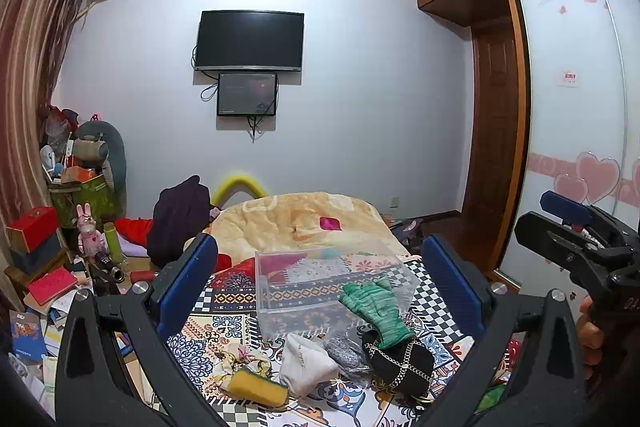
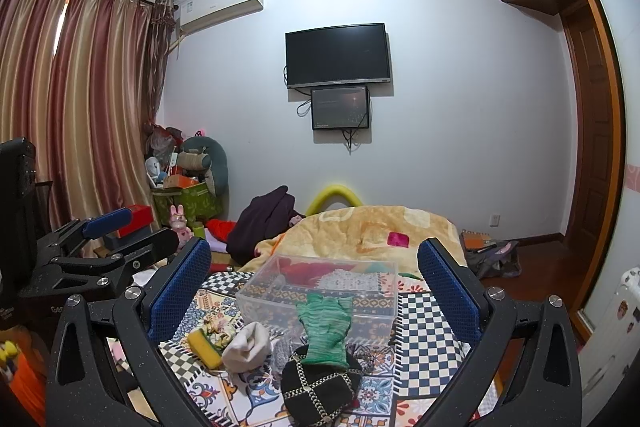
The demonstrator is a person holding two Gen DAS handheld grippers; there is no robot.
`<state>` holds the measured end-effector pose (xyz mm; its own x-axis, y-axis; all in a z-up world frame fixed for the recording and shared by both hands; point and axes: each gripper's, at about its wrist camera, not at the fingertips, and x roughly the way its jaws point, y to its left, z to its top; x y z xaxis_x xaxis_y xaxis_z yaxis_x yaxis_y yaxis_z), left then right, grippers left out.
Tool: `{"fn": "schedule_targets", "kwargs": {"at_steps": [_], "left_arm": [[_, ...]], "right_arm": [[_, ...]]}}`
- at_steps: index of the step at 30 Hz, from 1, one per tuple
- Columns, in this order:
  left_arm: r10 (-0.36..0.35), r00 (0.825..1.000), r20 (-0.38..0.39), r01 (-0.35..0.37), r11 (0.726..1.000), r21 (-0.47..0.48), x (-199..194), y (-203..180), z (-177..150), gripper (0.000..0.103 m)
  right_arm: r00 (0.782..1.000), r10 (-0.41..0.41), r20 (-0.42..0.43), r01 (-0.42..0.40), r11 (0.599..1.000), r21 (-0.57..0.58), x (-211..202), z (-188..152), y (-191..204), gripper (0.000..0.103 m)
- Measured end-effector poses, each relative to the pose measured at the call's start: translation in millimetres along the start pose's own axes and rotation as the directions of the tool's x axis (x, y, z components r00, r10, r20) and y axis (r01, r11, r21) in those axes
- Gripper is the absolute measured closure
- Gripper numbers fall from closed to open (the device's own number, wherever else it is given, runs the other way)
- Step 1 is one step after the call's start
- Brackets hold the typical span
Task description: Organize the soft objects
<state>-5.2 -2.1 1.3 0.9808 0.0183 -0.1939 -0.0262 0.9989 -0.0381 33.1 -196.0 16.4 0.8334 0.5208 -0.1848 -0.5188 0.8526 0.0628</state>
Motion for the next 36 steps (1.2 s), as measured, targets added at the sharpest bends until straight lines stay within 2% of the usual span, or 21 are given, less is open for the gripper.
{"fn": "schedule_targets", "kwargs": {"at_steps": [28,36], "left_arm": [[-0.006,1.000,-0.008,0.006,1.000,0.000,4,-1,-2,0.000],[-0.003,0.997,-0.073,0.002,1.000,-0.013,24,6,-16,0.000]], "right_arm": [[1.000,0.000,-0.005,0.000,1.000,0.003,0,-2,0,0.000],[0.998,-0.004,-0.061,0.005,1.000,0.017,14,-11,-6,0.000]]}}
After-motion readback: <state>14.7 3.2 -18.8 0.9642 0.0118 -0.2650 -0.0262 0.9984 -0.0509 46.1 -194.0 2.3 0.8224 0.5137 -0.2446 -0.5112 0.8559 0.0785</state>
